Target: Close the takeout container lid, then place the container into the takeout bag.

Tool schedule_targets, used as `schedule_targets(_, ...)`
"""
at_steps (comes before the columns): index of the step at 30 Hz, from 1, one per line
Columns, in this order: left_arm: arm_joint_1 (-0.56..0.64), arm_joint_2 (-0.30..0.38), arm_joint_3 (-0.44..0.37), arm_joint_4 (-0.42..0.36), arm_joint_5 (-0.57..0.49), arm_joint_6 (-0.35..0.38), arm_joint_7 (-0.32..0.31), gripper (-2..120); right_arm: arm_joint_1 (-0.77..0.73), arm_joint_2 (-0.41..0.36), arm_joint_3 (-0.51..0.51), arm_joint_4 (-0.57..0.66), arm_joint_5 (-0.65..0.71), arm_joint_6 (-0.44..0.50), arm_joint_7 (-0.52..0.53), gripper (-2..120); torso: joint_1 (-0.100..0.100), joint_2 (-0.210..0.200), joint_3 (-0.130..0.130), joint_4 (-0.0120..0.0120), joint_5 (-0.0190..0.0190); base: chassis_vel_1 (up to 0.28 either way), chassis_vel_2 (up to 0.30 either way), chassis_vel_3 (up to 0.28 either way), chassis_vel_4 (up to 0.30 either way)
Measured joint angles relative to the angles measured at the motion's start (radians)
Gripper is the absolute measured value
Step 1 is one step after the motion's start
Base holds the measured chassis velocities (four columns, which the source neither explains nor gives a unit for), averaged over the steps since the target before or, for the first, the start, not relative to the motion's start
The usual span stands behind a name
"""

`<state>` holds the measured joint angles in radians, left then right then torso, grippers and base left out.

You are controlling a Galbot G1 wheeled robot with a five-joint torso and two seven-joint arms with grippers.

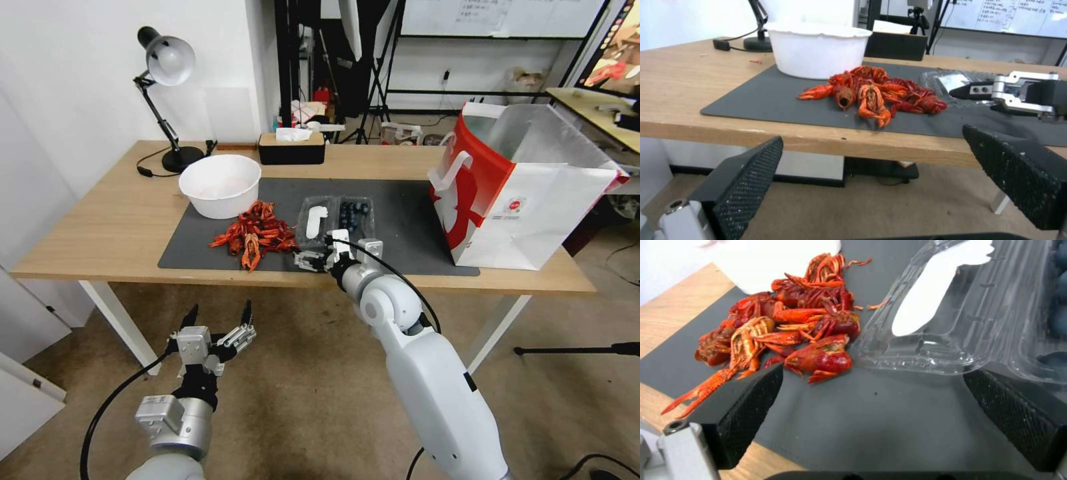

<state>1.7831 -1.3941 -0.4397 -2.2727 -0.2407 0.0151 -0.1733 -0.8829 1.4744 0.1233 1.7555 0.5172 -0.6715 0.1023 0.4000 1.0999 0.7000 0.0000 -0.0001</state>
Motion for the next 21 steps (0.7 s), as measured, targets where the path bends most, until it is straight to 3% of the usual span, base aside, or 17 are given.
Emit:
schedule_targets(11, 0.000, 0.000, 0.000, 0.003, 0.001, -0.003, -0.001, 100, -0.020, -0.004, -0.005, 0.032, 0.003, -0.003, 0.005, 100, 0.000, 0.000, 0.000, 0.0000, 0.0001, 0.000, 0.000, 0.000, 0.000)
schedule_targets(18, 0.002, 0.001, 0.001, -0.002, 0.003, -0.003, 0.000, 100, -0.086, -0.045, 0.013, 0.163, 0.003, 0.002, 0.004, 100, 0.000, 0.000, 0.000, 0.0001, 0.0002, 0.000, 0.000, 0.000, 0.000)
schedule_targets(21, 0.002, 0.002, 0.001, -0.005, 0.003, -0.003, 0.001, 100, -0.129, -0.073, 0.038, 0.222, -0.042, 0.060, -0.005, 100, 0.000, 0.000, 0.000, 0.0000, 0.0003, 0.000, 0.000, 0.000, 0.000)
